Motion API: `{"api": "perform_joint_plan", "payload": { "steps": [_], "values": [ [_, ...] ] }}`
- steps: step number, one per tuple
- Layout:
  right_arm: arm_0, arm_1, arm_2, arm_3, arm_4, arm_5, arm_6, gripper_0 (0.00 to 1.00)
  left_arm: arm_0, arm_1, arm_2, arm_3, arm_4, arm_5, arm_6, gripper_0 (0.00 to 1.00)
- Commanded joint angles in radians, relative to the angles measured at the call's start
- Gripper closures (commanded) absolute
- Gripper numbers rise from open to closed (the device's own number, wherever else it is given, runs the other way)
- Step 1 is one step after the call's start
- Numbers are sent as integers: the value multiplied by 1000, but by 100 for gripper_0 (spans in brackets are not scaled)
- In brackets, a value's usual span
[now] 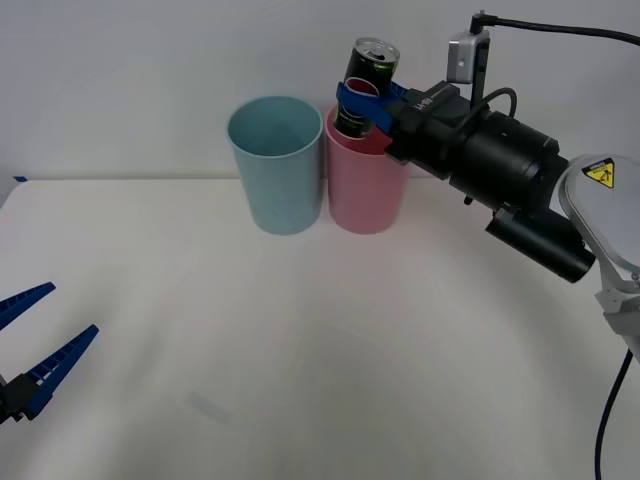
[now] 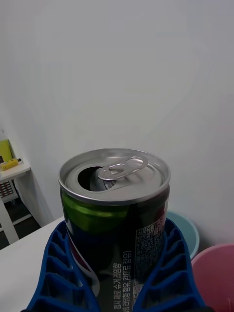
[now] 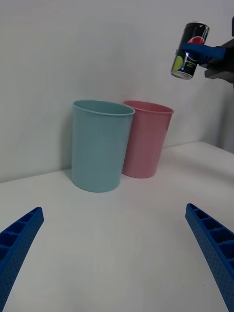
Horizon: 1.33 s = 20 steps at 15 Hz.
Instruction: Grasp the object on the table and drop it into the matching bin: aluminum can to the light blue bin, PET bottle to the pink bin.
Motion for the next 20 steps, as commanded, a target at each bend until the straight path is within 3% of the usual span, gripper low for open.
{"api": "perform_joint_plan", "payload": {
  "steps": [1, 6, 9, 12, 15, 19, 20],
  "values": [
    [-133, 71, 4, 173, 34, 0, 12, 100, 0, 0, 0, 0, 0, 0, 0, 0],
    [-348, 212, 7, 484, 120, 38, 50, 100, 0, 0, 0, 0, 0, 0, 0, 0],
    [-450, 285, 20, 642, 119, 115, 130, 100, 0, 0, 0, 0, 0, 0, 0, 0],
    [-538, 345, 73, 785, 60, 225, 214, 100, 0, 0, 0, 0, 0, 0, 0, 0],
    [-552, 348, 142, 802, 11, 291, 222, 100, 0, 0, 0, 0, 0, 0, 0, 0],
    [-553, 348, 149, 802, 10, 291, 224, 100, 0, 0, 0, 0, 0, 0, 0, 0],
    [-552, 348, 149, 802, 10, 291, 225, 93, 0, 0, 0, 0, 0, 0, 0, 0]
  ]
}}
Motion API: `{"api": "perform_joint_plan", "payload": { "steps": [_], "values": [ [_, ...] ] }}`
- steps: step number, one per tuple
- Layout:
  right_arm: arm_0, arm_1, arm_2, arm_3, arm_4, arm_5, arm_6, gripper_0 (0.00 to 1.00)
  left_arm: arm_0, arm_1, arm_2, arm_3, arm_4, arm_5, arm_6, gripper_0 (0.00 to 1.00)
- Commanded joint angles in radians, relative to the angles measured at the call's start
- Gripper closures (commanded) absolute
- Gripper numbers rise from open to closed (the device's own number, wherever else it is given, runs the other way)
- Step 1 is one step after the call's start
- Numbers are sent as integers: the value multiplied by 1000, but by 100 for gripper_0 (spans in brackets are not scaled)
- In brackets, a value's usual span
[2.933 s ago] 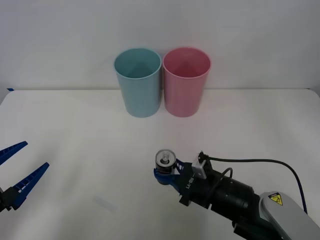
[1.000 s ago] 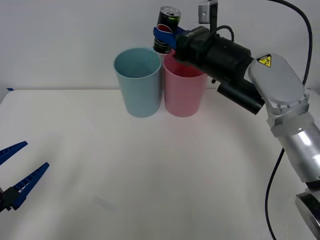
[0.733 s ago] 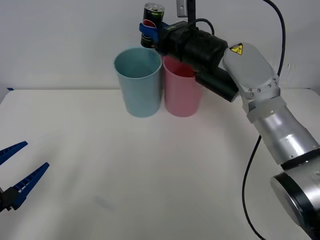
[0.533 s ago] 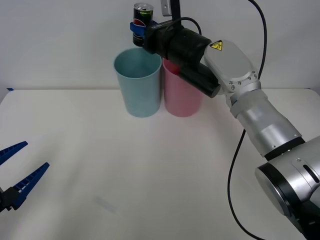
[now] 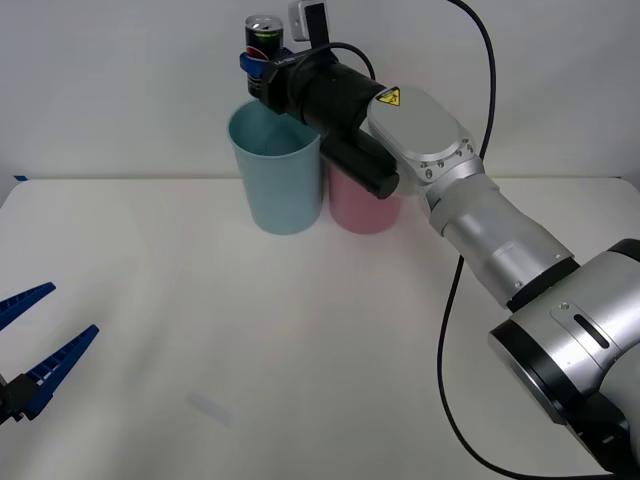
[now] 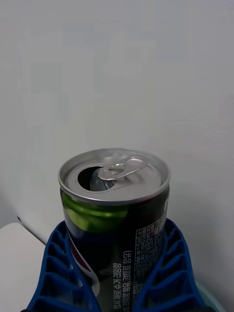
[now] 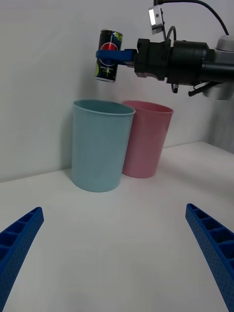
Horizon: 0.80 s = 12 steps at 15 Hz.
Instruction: Grasp the object on the table and drop it into the matching bin: aluminum can to the light blue bin, PET bottle to the pink bin.
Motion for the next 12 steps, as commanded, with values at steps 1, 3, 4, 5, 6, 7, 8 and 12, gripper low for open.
{"api": "perform_joint_plan", "payload": {
  "steps": [1, 3, 4, 5, 6, 7, 8, 12],
  "values": [
    [0, 0, -1, 0, 0, 0, 3, 55, 0, 0, 0, 0, 0, 0, 0, 0],
    [0, -6, -3, 0, 0, 0, 8, 0, 0, 0, 0, 0, 0, 0, 0, 0],
    [0, -11, -3, -2, -4, -2, 11, 0, 0, 0, 0, 0, 0, 0, 0, 0],
    [0, -12, -3, -2, -5, -3, 13, 0, 0, 0, 0, 0, 0, 0, 0, 0],
    [0, -15, -3, -2, -11, -5, 14, 0, 0, 0, 0, 0, 0, 0, 0, 0],
    [2, -20, -4, -3, -17, -9, 16, 0, 0, 0, 0, 0, 0, 0, 0, 0],
    [2, -25, -3, -3, -23, -15, 19, 0, 0, 0, 0, 0, 0, 0, 0, 0],
    [66, -72, -1, -120, -40, -40, 17, 0, 0, 0, 0, 0, 0, 0, 0, 0]
  ]
}}
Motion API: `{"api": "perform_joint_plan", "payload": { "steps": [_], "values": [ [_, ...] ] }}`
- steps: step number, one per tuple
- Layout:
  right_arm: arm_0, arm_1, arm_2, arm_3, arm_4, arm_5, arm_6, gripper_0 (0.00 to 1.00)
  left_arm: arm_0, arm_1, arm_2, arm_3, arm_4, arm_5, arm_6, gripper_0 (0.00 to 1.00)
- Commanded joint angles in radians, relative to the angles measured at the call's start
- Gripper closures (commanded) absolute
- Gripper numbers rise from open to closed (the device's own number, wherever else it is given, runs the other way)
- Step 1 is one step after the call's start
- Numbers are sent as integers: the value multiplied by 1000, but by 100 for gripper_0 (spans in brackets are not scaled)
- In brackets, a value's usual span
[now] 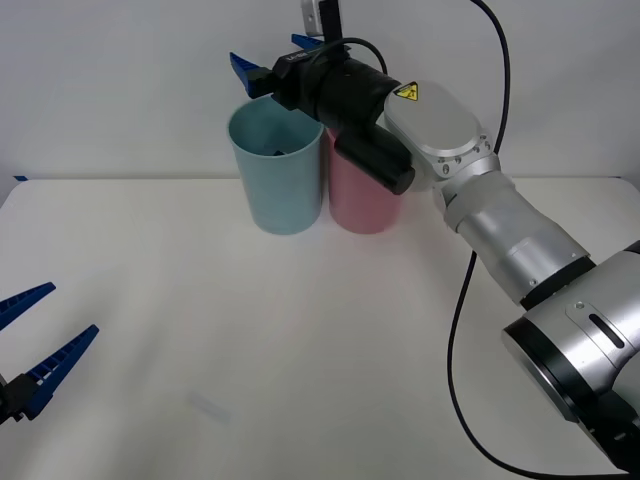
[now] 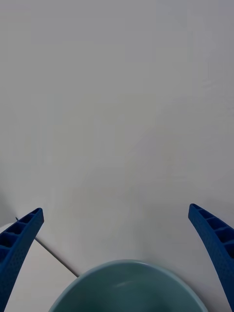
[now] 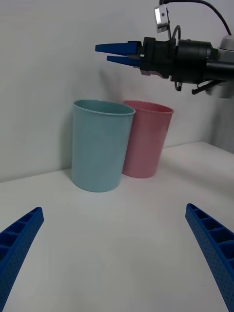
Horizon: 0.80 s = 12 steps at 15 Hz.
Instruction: Grasp the object on the table and drop it into the matching bin: aluminum can to the light blue bin, PET bottle to the pink bin.
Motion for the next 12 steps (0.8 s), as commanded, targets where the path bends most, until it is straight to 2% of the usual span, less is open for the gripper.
{"api": "perform_joint_plan", "payload": {
  "steps": [1, 3, 12],
  "values": [
    [81, -43, 5, -131, -1, -8, -5, 0, 0, 0, 0, 0, 0, 0, 0, 0],
    [143, -78, 17, -218, -5, -23, -8, 0, 0, 0, 0, 0, 0, 0, 0, 0],
    [492, -347, 14, -687, -91, -192, -18, 0, 0, 0, 0, 0, 0, 0, 0, 0]
  ]
}}
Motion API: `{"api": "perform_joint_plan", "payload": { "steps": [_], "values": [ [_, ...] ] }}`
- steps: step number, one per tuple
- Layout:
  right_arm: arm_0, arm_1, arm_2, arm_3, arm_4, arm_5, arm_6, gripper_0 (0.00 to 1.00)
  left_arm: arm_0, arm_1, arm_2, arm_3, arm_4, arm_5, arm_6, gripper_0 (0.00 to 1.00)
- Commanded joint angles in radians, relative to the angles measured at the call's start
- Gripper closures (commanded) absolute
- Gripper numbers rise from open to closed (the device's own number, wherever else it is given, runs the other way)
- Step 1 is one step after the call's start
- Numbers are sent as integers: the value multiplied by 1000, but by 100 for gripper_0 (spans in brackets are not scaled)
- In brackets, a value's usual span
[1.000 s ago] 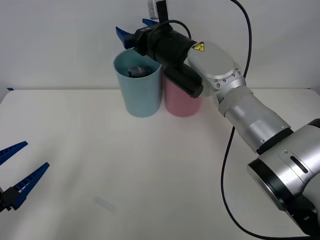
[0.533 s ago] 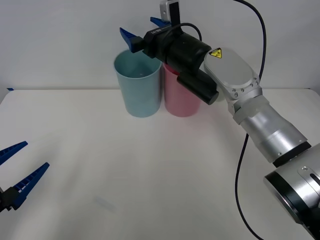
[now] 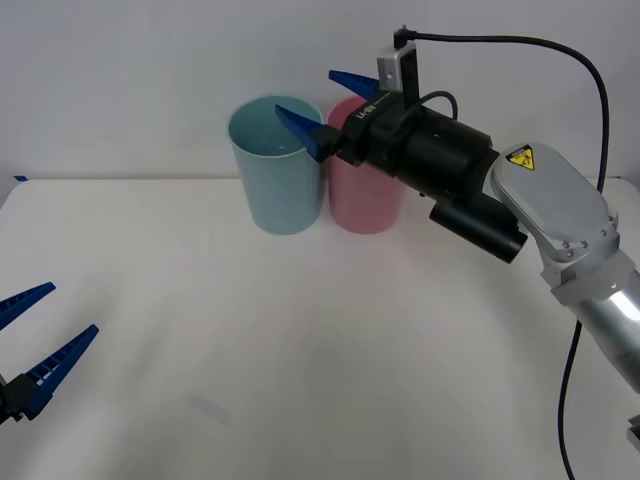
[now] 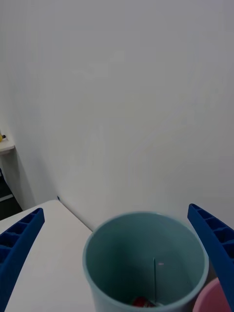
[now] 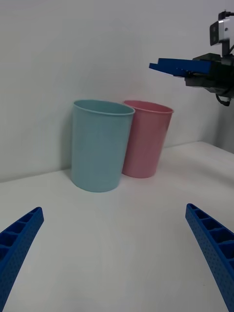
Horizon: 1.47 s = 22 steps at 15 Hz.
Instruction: Grasp the object on the table and drop it into the matching bin: aluminum can to the light blue bin, PET bottle to the pink bin.
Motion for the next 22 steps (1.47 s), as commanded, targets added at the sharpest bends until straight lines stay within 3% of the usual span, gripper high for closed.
{"api": "perform_joint_plan", "payload": {
  "steps": [1, 9, 12, 15, 22],
  "values": [
    [122, -68, -34, -129, -13, -57, 8, 0, 0, 0, 0, 0, 0, 0, 0, 0],
    [474, -152, -279, -381, -14, -310, 63, 0, 0, 0, 0, 0, 0, 0, 0, 0],
    [587, -152, -364, -410, -56, -370, 197, 0, 0, 0, 0, 0, 0, 0, 0, 0],
    [713, -152, -440, -448, -97, -402, 254, 0, 0, 0, 0, 0, 0, 0, 0, 0],
    [1004, -59, -709, -482, -153, -644, 249, 0, 0, 0, 0, 0, 0, 0, 0, 0]
  ]
}}
